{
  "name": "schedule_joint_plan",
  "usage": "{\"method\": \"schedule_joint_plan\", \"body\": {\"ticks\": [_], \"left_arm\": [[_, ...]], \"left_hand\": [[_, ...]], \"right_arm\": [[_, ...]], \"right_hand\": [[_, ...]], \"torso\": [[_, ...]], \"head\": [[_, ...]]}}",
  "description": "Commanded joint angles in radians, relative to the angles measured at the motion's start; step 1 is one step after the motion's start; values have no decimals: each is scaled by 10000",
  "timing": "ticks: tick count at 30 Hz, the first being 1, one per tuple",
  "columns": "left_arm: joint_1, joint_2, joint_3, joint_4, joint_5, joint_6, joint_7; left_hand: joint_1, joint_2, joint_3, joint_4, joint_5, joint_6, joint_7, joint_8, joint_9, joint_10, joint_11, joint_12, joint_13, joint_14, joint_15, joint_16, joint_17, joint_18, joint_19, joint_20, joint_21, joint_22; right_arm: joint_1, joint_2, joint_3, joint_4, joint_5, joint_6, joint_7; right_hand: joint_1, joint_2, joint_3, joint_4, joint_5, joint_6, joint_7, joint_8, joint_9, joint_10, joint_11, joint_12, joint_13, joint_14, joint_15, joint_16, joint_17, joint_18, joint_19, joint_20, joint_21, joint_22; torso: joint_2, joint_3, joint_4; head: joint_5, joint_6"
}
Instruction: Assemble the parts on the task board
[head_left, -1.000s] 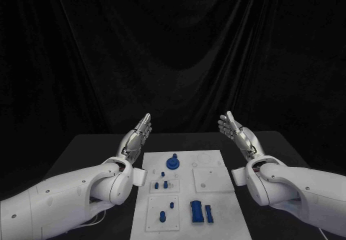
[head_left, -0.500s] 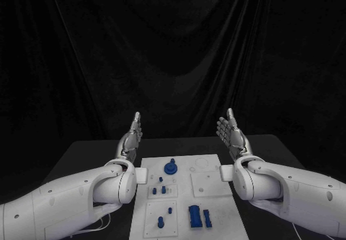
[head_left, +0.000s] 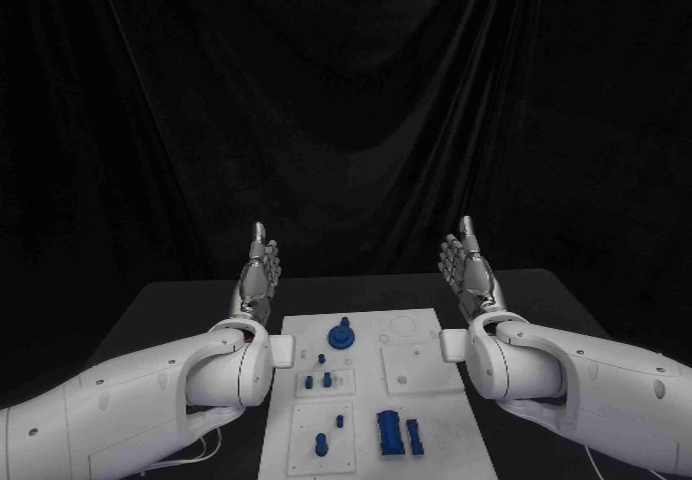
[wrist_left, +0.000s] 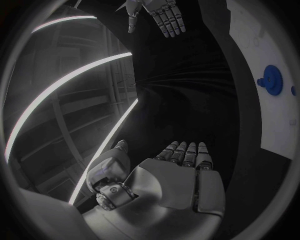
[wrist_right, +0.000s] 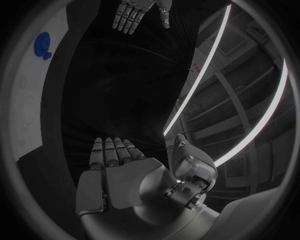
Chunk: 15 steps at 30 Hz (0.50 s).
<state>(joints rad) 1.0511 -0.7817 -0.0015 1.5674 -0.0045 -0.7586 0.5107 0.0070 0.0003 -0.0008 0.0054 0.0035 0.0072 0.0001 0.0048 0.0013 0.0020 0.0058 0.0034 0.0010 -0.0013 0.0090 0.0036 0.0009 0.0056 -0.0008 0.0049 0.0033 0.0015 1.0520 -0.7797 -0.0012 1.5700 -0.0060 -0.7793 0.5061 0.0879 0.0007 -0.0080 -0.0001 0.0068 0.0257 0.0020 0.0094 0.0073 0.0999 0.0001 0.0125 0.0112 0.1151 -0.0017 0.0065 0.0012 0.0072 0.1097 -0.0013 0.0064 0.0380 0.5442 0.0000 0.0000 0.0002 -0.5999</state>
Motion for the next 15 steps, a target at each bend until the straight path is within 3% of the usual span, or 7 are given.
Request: {"method": "schedule_joint_plan", "body": {"ticks": [1, 2, 15], "left_arm": [[-11, 17, 15, 26, 45, -114, 93], [-11, 17, 15, 26, 45, -114, 93], [-11, 17, 15, 26, 45, -114, 93]], "left_hand": [[-70, -3, 8, -54, -35, -72, -1, -48, -13, -20, -58, -34, -10, 13, -90, -36, -9, -56, 8, -49, -33, -15], [-70, -3, 8, -54, -35, -72, -1, -48, -13, -20, -58, -34, -10, 13, -90, -36, -9, -56, 8, -49, -33, -15], [-70, -3, 8, -54, -35, -72, -1, -48, -13, -20, -58, -34, -10, 13, -90, -36, -9, -56, 8, -49, -33, -15]], "right_arm": [[-20, -3, 12, 0, 60, 93, 139], [-20, -3, 12, 0, 60, 93, 139], [-20, -3, 12, 0, 60, 93, 139]], "right_hand": [[-879, -7, 80, 1, -68, -257, -20, -94, -73, -999, -1, -125, -112, -368, 17, -65, -12, -72, -364, 13, -64, -380], [-879, -7, 80, 1, -68, -257, -20, -94, -73, -999, -1, -125, -112, -1151, 17, -65, -12, -72, -1097, 13, -64, -380], [-879, -7, 80, 1, -68, -257, -20, -94, -73, -999, -1, -125, -112, -1151, 17, -65, -12, -72, -1097, 13, -64, -380]], "torso": [[0, 0, 0], [0, 0, 0], [0, 0, 0]], "head": [[-2, -1], [-2, -1], [-2, -1]]}}
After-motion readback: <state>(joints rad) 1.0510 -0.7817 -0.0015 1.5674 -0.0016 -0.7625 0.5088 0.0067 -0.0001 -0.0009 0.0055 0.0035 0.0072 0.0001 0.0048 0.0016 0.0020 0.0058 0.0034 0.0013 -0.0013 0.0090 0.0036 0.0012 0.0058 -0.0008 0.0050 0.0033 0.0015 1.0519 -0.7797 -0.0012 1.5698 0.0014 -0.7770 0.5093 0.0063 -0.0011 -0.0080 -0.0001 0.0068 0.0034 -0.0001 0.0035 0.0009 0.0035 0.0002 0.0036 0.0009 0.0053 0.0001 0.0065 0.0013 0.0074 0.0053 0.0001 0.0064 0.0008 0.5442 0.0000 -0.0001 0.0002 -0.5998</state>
